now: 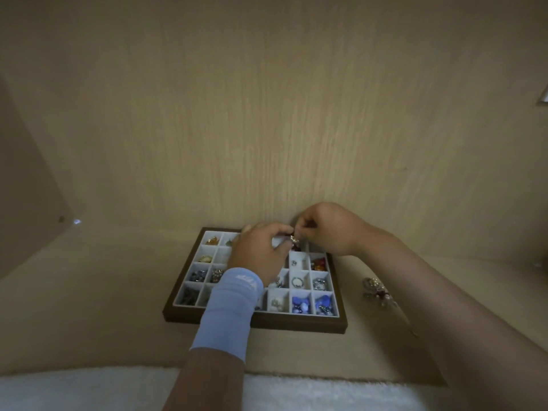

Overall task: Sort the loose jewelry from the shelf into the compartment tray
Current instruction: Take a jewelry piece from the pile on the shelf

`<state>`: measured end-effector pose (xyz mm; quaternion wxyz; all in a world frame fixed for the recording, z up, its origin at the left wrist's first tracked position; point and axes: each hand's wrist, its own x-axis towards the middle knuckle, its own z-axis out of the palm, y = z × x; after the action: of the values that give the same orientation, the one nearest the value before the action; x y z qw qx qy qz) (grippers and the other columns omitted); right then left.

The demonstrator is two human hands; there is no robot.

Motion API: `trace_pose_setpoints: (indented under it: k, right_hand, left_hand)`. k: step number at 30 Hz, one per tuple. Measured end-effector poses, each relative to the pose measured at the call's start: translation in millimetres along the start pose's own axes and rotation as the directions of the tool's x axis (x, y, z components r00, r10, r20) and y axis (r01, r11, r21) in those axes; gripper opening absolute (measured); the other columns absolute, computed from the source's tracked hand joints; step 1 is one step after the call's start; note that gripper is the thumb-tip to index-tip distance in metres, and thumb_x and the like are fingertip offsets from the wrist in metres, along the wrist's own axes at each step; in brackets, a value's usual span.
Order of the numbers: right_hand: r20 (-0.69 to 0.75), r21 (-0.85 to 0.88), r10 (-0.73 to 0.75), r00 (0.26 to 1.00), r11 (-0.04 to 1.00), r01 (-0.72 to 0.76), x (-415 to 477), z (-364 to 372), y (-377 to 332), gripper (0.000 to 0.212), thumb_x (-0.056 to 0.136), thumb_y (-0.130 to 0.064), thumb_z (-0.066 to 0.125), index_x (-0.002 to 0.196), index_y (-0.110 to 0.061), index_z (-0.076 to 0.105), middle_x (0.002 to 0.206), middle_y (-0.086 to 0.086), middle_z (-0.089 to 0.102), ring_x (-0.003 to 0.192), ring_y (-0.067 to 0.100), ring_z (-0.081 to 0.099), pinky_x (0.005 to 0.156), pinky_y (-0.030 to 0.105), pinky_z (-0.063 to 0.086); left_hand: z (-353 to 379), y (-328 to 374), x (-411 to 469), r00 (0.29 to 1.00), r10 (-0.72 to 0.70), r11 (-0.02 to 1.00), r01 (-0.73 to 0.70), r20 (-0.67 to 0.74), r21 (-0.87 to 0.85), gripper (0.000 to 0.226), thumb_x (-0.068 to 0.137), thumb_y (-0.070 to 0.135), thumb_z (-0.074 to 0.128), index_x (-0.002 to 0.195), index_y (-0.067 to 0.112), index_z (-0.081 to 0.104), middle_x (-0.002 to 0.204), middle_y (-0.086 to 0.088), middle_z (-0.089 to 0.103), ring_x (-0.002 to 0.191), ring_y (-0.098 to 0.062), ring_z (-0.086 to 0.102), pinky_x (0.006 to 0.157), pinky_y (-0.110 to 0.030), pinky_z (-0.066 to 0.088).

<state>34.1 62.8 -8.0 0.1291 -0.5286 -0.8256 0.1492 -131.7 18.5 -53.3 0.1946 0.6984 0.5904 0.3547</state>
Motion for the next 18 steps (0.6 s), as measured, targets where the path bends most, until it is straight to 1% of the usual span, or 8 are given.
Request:
trace_pose_setpoints:
  k: [2,3,4,6,8,12,15,18]
  right_hand:
    - [-0.029,0.151,0.008,1.0,0.989,-0.003,-2,-1,0,0.017,0.095,-0.021,0.064,0.081,-0.028,0.071,0.077,-0.016,0.067,0.072,-0.003,0.06,0.068,0.016,0.043]
    - [-0.045,0.242,0.023,0.999,0.97,-0.012,-3,-1,-1,0.015,0.095,-0.019,0.065,0.084,-0.024,0.073,0.079,-0.014,0.069,0.073,-0.003,0.062,0.07,0.015,0.045]
    - [-0.06,0.341,0.045,0.997,0.94,-0.022,-5,0,-1,0.013,0.096,-0.017,0.064,0.087,-0.019,0.074,0.082,-0.008,0.072,0.074,0.002,0.065,0.07,0.017,0.048]
    - [-0.061,0.513,0.098,0.993,0.857,-0.053,-10,2,-4,0.014,0.098,-0.016,0.061,0.094,-0.01,0.073,0.086,0.004,0.074,0.072,0.015,0.067,0.064,0.024,0.055]
    - [-0.032,0.627,0.141,0.989,0.773,-0.09,-14,4,-7,0.015,0.099,-0.018,0.06,0.1,-0.008,0.07,0.085,0.008,0.073,0.066,0.02,0.067,0.055,0.028,0.054]
    - [0.0,0.746,0.125,0.992,0.661,-0.083,-16,1,-10,0.014,0.093,-0.012,0.068,0.102,-0.002,0.069,0.08,0.015,0.072,0.065,0.025,0.064,0.048,0.03,0.052]
    - [-0.028,0.773,0.123,0.992,0.632,-0.056,-16,-5,-12,0.015,0.091,-0.009,0.069,0.101,0.003,0.07,0.076,0.011,0.073,0.064,0.021,0.065,0.049,0.029,0.054]
    - [-0.044,0.773,0.123,0.991,0.633,-0.044,-15,-9,-14,0.014,0.092,-0.01,0.069,0.1,0.001,0.073,0.083,0.015,0.075,0.061,0.019,0.066,0.048,0.029,0.055]
  left_hand:
    - [0,4,1,0.997,-0.073,0.966,0.07,-0.005,-0.248,0.014,0.087,0.024,0.067,0.098,0.032,0.07,0.09,0.017,0.069,0.089,0.001,0.063,0.083,-0.02,0.048]
    - [0,4,1,0.995,-0.099,0.943,0.088,-0.017,-0.32,0.012,0.085,0.022,0.069,0.094,0.031,0.071,0.084,0.015,0.07,0.081,0.004,0.064,0.077,-0.016,0.048]
    - [0,5,1,0.993,-0.115,0.927,0.096,-0.03,-0.363,0.011,0.084,0.02,0.071,0.092,0.028,0.071,0.081,0.013,0.071,0.077,0.005,0.064,0.073,-0.014,0.047]
    - [-1,5,2,0.991,-0.129,0.894,0.095,-0.048,-0.437,0.011,0.084,0.019,0.072,0.094,0.024,0.073,0.082,0.01,0.072,0.077,0.005,0.065,0.071,-0.01,0.045]
    - [-2,6,2,0.989,-0.131,0.872,0.086,-0.062,-0.482,0.011,0.084,0.019,0.072,0.094,0.024,0.073,0.084,0.01,0.072,0.079,0.005,0.065,0.069,-0.006,0.045]
    - [-7,8,3,0.991,-0.113,0.84,0.056,-0.073,-0.54,0.013,0.085,0.015,0.072,0.096,0.022,0.073,0.086,0.007,0.074,0.081,0.003,0.067,0.071,-0.006,0.048]
    - [-12,12,2,0.991,-0.12,0.797,0.065,-0.052,-0.6,0.016,0.086,0.016,0.07,0.101,0.022,0.073,0.091,0.006,0.075,0.086,0.002,0.068,0.074,-0.009,0.05]
    - [-15,13,2,0.989,-0.136,0.78,0.066,-0.065,-0.622,0.014,0.086,0.018,0.07,0.1,0.022,0.071,0.092,0.005,0.075,0.084,0.002,0.068,0.074,-0.012,0.051]
